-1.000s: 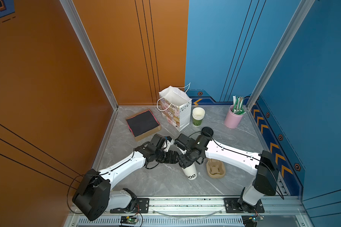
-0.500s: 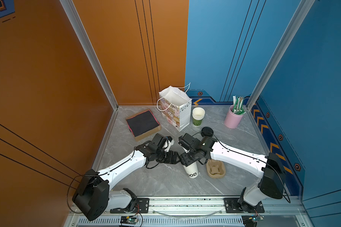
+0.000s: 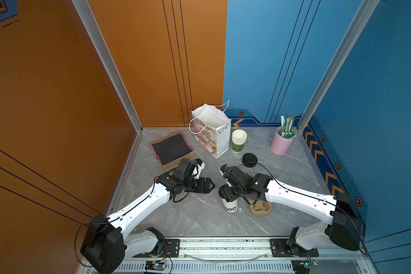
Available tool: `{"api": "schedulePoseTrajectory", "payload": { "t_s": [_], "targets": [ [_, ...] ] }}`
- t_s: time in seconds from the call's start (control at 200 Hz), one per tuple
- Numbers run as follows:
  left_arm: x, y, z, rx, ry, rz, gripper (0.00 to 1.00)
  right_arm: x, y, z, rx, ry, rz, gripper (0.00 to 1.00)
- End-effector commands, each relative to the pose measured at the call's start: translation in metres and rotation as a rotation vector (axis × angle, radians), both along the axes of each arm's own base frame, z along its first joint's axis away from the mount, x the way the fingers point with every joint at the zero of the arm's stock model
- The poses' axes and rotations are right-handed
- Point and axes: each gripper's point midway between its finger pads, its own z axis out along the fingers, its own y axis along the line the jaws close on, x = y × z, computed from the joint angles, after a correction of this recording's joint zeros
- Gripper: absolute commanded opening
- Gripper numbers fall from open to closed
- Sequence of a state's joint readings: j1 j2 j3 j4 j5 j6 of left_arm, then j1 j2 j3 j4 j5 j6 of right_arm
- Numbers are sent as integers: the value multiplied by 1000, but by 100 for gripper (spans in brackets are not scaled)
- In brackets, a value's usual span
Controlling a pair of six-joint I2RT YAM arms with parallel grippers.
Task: Pack a coffee takeout order
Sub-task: Close the lid on the coffee cup.
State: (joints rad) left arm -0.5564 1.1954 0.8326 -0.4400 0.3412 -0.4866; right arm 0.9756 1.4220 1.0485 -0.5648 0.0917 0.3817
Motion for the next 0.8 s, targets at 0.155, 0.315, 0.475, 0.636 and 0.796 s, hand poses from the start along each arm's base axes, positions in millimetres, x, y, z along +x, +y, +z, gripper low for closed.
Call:
{"api": "schedulePoseTrajectory", "payload": {
  "t_s": [0.155, 0.315, 0.475, 0.636, 0.796],
  "targets": [
    [5, 3, 9, 11, -27, 6, 85, 12, -1, 23, 179, -192, -21, 67],
    [6, 1, 12, 7, -36, -3, 85, 5, -5, 20, 189, -234, 12, 68],
    [6, -7, 18, -10, -45, -33, 85, -4, -4, 9, 184, -259, 58, 70],
    [3, -24, 22, -78, -20, -87, 85, -13, -2, 4, 191, -299, 110, 72],
    [-6, -40, 20, -103, 24, -150, 85, -22, -3, 2, 190, -342, 163, 73]
  ]
}}
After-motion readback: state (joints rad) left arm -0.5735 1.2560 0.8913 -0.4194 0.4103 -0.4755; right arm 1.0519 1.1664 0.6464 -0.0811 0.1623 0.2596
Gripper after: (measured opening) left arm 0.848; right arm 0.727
